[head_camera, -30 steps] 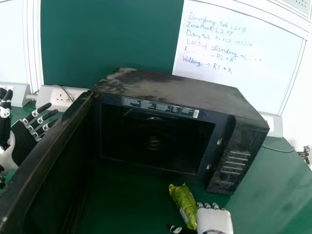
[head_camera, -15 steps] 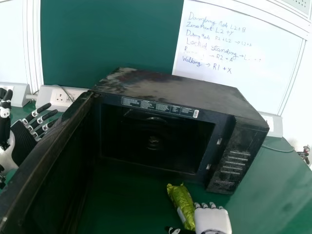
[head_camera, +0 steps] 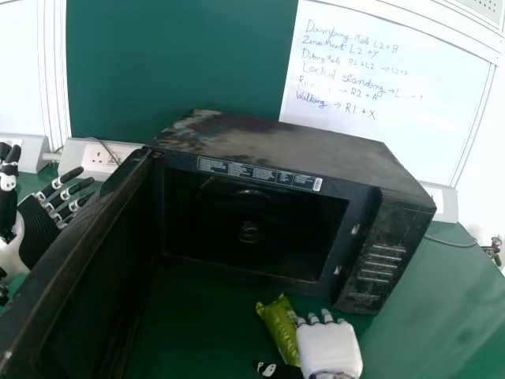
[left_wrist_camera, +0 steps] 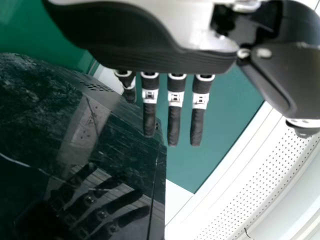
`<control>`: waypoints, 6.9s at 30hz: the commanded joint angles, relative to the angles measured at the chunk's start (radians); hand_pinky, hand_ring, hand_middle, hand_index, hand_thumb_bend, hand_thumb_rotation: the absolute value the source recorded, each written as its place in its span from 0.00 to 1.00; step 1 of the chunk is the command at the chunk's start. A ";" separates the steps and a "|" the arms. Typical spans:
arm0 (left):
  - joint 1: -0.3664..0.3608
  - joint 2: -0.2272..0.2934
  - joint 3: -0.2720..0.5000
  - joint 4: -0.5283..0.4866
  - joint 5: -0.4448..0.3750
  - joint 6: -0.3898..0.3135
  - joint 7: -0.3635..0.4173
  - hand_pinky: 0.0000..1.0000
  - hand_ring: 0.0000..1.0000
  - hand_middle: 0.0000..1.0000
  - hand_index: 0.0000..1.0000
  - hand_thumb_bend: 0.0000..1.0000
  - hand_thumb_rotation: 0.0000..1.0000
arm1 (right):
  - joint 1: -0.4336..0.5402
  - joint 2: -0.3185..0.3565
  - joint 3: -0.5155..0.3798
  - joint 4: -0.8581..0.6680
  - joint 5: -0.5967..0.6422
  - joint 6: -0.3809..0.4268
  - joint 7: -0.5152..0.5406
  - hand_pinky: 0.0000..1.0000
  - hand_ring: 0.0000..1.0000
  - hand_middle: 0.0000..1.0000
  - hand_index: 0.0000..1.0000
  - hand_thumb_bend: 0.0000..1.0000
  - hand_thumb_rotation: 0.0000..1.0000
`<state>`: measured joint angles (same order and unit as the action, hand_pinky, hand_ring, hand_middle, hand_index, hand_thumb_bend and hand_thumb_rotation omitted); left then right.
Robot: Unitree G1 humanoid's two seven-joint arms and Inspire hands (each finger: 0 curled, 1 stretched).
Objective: Put biscuit inside oven
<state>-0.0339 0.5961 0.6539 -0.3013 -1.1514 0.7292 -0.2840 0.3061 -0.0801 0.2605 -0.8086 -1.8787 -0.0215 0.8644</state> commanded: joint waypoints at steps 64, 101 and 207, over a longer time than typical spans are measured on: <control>-0.001 -0.003 0.005 -0.024 -0.026 0.000 0.030 0.75 0.76 0.74 0.71 0.33 0.15 | -0.208 -0.033 0.101 0.317 0.008 0.059 0.225 0.38 0.53 0.69 0.68 0.80 0.16; 0.002 0.003 0.001 -0.020 -0.043 -0.008 0.038 0.75 0.76 0.73 0.70 0.40 0.15 | -0.195 -0.017 0.105 0.300 0.125 0.167 0.195 0.14 0.24 0.47 0.63 0.56 0.00; 0.029 -0.024 -0.018 -0.055 0.008 -0.046 0.003 0.75 0.77 0.74 0.72 0.38 0.19 | -0.855 0.038 0.045 0.557 0.327 0.323 0.032 0.20 0.40 0.51 0.49 0.52 0.00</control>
<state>-0.0087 0.5825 0.6441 -0.3457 -1.1478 0.6911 -0.2838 -0.5082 -0.0432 0.3041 -0.2718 -1.5604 0.2887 0.9161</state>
